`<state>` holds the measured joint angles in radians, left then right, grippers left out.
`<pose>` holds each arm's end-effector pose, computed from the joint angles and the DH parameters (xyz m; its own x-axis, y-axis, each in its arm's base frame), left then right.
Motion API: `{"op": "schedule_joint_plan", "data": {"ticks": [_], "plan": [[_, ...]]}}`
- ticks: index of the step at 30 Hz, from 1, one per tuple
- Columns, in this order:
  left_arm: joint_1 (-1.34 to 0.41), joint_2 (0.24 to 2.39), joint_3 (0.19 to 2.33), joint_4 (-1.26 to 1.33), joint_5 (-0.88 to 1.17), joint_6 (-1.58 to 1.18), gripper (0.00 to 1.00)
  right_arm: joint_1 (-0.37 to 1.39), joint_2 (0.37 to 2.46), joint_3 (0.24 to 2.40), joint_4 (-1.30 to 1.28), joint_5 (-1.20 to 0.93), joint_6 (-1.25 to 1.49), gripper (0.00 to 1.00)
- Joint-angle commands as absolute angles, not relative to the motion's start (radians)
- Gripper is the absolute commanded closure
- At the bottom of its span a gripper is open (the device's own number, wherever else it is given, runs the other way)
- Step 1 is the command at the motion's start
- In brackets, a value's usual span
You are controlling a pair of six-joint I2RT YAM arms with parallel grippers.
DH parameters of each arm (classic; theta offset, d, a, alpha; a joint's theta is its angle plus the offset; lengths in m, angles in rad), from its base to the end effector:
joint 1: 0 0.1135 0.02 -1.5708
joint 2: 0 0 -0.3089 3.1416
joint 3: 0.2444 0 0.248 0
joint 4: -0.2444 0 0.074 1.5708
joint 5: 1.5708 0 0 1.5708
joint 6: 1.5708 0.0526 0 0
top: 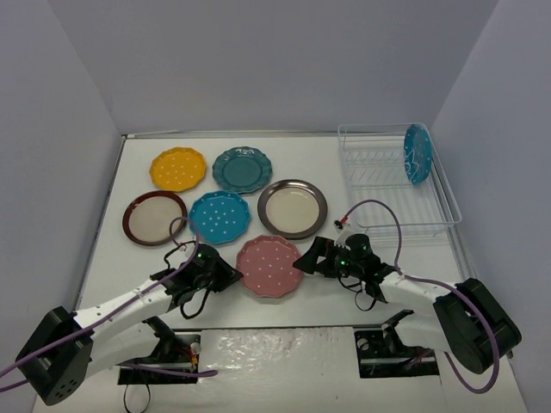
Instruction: Load the plates into the dish rack
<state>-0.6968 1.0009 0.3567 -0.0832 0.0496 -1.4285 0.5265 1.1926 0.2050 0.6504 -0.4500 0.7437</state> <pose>0.1335 -0.1151 0.1929 -0.7349 -0.6742 -0.0733 -0.4098 0.5277 -0.7440 0.1641 0.1218 0.1926 -0.7571 0.2651 -0.5971 -0.4005 0.5337 0.7448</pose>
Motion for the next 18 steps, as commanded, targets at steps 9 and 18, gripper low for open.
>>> {"op": "schedule_joint_plan", "data": {"ticks": [9, 18], "plan": [[-0.701, 0.930, 0.411, 0.150, 0.090, -1.534, 1.00, 0.554, 1.305, 0.215, 0.866, -0.494, 0.798, 0.00], [-0.712, 0.925, 0.405, 0.184, 0.105, -1.524, 1.00, 0.588, 1.389, 0.238, 0.976, -0.509, 0.831, 0.08]]}}
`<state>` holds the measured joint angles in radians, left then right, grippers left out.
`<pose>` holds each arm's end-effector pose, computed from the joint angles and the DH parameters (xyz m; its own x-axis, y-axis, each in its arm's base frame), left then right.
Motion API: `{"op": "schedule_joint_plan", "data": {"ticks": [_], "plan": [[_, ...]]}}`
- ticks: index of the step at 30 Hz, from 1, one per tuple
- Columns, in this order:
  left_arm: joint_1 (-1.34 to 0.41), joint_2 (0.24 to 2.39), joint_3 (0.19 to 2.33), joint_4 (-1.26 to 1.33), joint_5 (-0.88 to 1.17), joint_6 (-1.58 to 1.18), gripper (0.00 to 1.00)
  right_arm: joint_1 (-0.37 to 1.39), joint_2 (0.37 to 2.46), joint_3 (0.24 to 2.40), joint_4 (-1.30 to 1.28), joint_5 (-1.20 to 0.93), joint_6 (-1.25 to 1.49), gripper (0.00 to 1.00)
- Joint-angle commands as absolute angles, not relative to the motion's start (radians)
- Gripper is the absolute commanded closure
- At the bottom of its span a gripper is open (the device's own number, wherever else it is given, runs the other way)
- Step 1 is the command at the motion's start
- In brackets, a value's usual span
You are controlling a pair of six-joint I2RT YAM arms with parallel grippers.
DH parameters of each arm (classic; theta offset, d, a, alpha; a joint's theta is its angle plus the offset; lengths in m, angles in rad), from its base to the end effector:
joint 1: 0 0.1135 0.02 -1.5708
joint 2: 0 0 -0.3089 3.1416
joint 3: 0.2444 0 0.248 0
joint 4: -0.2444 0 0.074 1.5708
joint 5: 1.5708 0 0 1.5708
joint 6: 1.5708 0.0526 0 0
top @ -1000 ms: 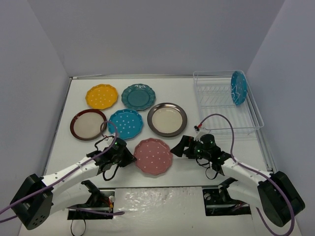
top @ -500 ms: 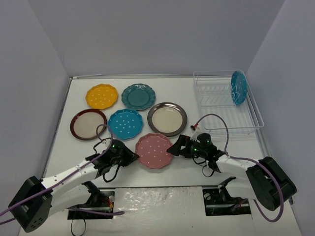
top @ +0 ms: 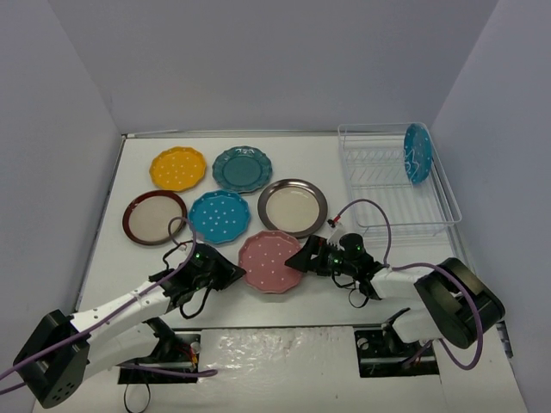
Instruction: Load the plates into the dish rack
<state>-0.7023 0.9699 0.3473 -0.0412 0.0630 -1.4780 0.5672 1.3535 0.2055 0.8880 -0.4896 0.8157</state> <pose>0.1318 -0.1159 0.1988 -0.7232 -0.6898 -0.0344 -0.4050 0.4639 -0.7879 0.1750 0.1408 0.1894 -0.7730 0.2696 -0.5743 -0.4298 0.4434 0.7866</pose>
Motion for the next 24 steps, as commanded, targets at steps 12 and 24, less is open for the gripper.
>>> {"op": "schedule_joint_plan", "data": {"ticks": [12, 24], "plan": [[-0.728, 0.910, 0.382, 0.201, 0.109, -1.499, 1.00, 0.603, 1.388, 0.253, 1.038, -0.495, 0.829, 0.44], [-0.740, 0.914, 0.367, 0.196, 0.117, -1.461, 1.00, 0.606, 1.189, 0.277, 0.950, -0.453, 0.821, 1.00]]}}
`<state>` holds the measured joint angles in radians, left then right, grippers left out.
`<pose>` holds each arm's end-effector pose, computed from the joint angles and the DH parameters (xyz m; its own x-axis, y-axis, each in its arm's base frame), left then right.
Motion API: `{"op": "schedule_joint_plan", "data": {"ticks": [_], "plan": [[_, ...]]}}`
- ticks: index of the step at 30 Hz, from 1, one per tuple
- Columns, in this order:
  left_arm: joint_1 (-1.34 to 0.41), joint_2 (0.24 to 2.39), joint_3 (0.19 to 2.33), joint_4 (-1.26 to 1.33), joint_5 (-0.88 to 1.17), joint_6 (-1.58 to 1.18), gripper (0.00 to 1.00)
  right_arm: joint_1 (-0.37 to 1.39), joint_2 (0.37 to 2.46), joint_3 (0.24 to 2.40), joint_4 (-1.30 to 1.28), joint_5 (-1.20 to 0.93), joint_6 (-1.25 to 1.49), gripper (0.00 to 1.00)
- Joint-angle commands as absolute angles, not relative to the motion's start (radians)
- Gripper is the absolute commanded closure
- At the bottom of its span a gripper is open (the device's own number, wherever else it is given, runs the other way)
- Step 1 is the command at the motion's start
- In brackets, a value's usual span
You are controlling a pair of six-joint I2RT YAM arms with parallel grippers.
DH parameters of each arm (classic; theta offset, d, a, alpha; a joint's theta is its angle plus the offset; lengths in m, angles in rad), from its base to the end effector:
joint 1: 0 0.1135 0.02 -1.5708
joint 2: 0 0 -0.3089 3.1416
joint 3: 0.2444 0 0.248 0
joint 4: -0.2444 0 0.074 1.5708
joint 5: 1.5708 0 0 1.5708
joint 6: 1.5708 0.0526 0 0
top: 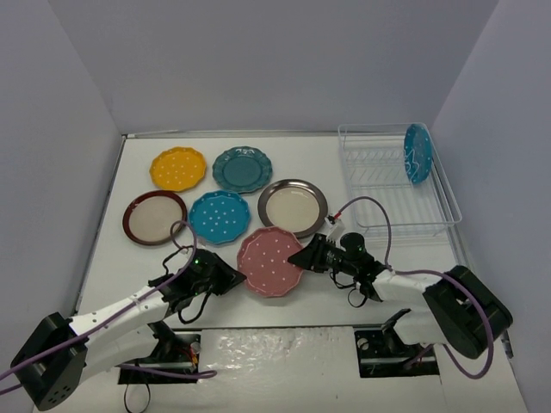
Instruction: Load the plates into the dish rack
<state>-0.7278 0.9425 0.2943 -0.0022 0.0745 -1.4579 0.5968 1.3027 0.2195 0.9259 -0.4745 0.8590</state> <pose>0.1222 -0.1141 0.1894 -0.7540 -0.6553 -0.0449 -0.3695 0.4797 -0.7959 0.1711 0.1453 0.2080 -0.7458 0.3076 -0.5909 -0.4722 0.3816 0.7946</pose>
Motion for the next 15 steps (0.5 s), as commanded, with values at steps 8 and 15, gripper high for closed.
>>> {"op": "schedule_joint_plan", "data": {"ticks": [8, 15], "plan": [[-0.749, 0.912, 0.447, 0.079, 0.085, -1.354, 0.71, 0.612, 0.928, 0.429, 0.556, -0.329, 0.611, 1.00], [-0.749, 0.882, 0.623, -0.225, -0.054, -1.165, 0.22, 0.611, 0.874, 0.592, 0.309, -0.186, 0.428, 1.00]]}}
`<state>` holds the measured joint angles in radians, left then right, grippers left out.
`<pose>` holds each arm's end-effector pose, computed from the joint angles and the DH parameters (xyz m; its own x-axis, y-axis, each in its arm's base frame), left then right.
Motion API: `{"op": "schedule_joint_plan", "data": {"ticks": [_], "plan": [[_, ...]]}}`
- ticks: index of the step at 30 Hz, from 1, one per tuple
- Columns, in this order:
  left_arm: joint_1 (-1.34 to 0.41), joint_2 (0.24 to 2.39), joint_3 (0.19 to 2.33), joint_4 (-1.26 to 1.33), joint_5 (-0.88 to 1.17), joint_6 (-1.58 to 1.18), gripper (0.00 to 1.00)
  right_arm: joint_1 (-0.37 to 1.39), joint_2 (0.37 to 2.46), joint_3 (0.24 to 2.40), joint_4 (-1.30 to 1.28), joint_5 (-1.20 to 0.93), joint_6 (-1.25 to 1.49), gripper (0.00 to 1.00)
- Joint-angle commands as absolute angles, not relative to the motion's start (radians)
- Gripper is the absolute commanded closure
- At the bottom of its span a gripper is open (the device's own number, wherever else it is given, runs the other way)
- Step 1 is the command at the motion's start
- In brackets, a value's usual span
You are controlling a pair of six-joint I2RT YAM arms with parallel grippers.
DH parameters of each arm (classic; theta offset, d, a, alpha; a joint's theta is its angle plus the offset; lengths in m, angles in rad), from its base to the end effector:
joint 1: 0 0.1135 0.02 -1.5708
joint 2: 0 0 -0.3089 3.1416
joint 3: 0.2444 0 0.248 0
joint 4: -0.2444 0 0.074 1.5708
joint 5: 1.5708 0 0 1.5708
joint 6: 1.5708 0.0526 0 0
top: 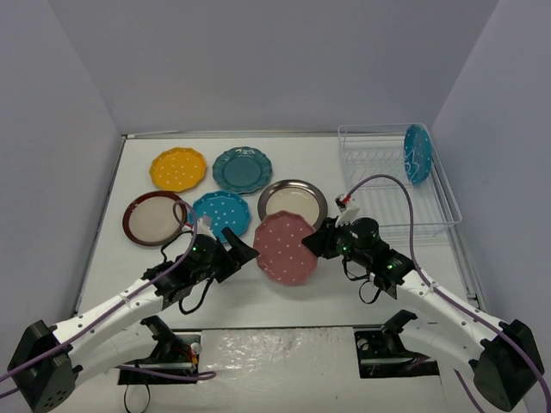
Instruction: Load the plates into the dish rack
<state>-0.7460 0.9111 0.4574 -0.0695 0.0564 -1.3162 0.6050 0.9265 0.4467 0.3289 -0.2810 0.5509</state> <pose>0.1323 -0.1263 0.2428 -0.7829 -0.5921 -0.1909 -0.1754 0.5045 -0.8454 0.1552 0.1250 0.2839 -0.5094 0.2592 -0.8205 -0.5930 0.5852 0.5530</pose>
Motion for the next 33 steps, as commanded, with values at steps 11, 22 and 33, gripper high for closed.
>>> {"op": "schedule_joint_plan", "data": {"ticks": [11, 22, 33], "plan": [[-0.742, 0.903, 1.044, -0.865, -0.528, -0.846, 0.03, 0.605, 0.911, 0.949, 0.077, 0.189, 0.075, 1.00], [-0.712, 0.883, 1.069, -0.844, -0.611, -0.605, 0.03, 0.318, 1.130, 1.274, 0.073, 0.314, -0.241, 1.00], [-0.677, 0.932, 1.080, -0.845, -0.522, -0.433, 0.03, 0.059, 1.433, 1.504, 0.226, 0.324, -0.398, 1.00]]}}
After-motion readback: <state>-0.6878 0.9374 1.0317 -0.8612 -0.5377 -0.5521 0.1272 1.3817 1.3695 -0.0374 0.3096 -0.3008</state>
